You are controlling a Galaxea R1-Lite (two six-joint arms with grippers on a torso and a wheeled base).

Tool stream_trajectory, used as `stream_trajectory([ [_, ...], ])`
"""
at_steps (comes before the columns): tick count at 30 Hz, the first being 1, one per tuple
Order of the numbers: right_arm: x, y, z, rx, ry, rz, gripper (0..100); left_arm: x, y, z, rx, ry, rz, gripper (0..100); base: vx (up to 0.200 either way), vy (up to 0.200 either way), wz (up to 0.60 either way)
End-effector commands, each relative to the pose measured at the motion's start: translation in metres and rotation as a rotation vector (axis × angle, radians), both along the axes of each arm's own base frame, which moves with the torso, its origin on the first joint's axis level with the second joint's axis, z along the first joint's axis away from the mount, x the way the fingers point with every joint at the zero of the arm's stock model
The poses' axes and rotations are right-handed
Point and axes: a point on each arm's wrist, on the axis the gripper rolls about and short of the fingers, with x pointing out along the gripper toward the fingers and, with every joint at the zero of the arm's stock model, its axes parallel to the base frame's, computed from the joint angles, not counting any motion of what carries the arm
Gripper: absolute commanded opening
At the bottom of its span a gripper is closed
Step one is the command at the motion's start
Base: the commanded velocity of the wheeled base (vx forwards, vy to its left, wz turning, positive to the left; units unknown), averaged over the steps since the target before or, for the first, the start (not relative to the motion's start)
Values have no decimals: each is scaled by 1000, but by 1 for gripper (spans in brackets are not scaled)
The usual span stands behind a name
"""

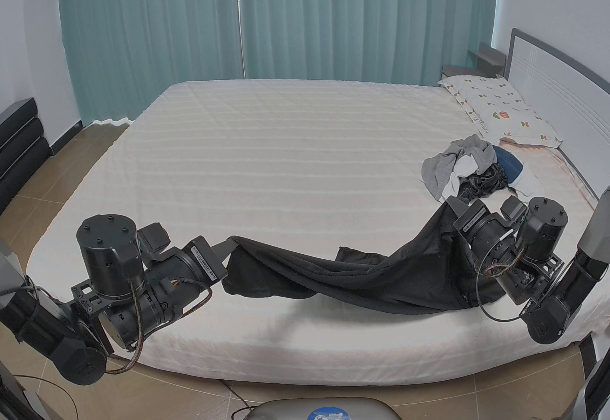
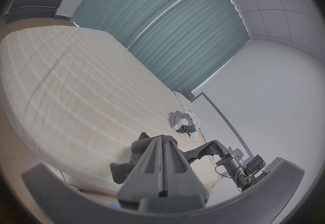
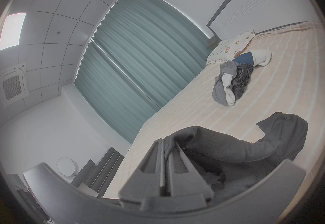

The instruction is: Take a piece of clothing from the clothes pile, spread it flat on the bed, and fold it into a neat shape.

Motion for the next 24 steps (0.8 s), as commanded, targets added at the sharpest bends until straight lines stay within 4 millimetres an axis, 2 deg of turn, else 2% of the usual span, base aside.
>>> stream_trajectory([
  [1,0,0,1,2,-5,0,0,1,0,-1,2,4,0,0,0,200,0],
  [3,-1,0,0,1,-2,2,0,1,-1,-2,2,5,0,0,0,200,0],
  [15,-3,5,-2,-1,6,19,0,1,-1,-2,1,6,-2,0,0,0,0],
  [24,-13,0,9,-13,-24,11,0,-6,-3,1,-3,-4,-16,0,-200,0,0],
])
